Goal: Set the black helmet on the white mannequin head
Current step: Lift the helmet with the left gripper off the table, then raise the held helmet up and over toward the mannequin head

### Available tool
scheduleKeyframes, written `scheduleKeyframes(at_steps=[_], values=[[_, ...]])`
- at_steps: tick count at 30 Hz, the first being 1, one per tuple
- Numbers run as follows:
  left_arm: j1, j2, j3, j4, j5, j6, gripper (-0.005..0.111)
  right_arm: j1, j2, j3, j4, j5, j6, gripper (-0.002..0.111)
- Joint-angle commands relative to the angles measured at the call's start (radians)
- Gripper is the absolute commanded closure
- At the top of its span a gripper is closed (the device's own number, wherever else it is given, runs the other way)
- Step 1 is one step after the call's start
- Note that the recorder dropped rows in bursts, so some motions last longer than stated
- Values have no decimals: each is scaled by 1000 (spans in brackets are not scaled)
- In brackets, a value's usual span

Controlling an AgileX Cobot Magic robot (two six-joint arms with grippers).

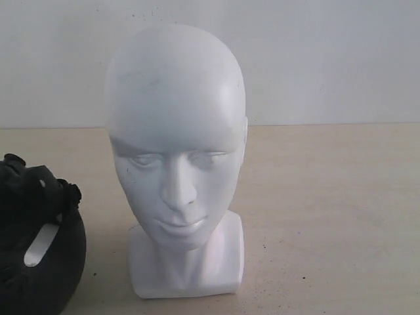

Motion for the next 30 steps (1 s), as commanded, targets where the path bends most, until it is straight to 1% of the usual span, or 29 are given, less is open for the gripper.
scheduleKeyframes(at_steps=[1, 3, 7, 10, 14, 20, 26, 30], values=[[-3, -98, -7, 19, 30, -3, 102, 5, -5, 0, -1, -6, 0, 108], [-3, -154, -7, 45, 32, -40, 102, 5, -5, 0, -1, -6, 0, 108], [-3, -285, -7, 210, -16, -211, 102, 5, -5, 0, -1, -6, 0, 108], [-4, -352, -7, 261, -50, -297, 102, 5, -5, 0, -1, -6, 0, 108], [-4, -389, -7, 359, -112, -427, 102, 5, -5, 0, -1, -6, 0, 108], [-4, -391, -7, 535, -288, -659, 102, 5, -5, 0, -1, -6, 0, 108], [-4, -402, -7, 865, -518, -1075, 102, 5, -5, 0, -1, -6, 0, 108], [-4, -405, -7, 1208, -686, -1485, 102, 5, -5, 0, -1, -6, 0, 108]])
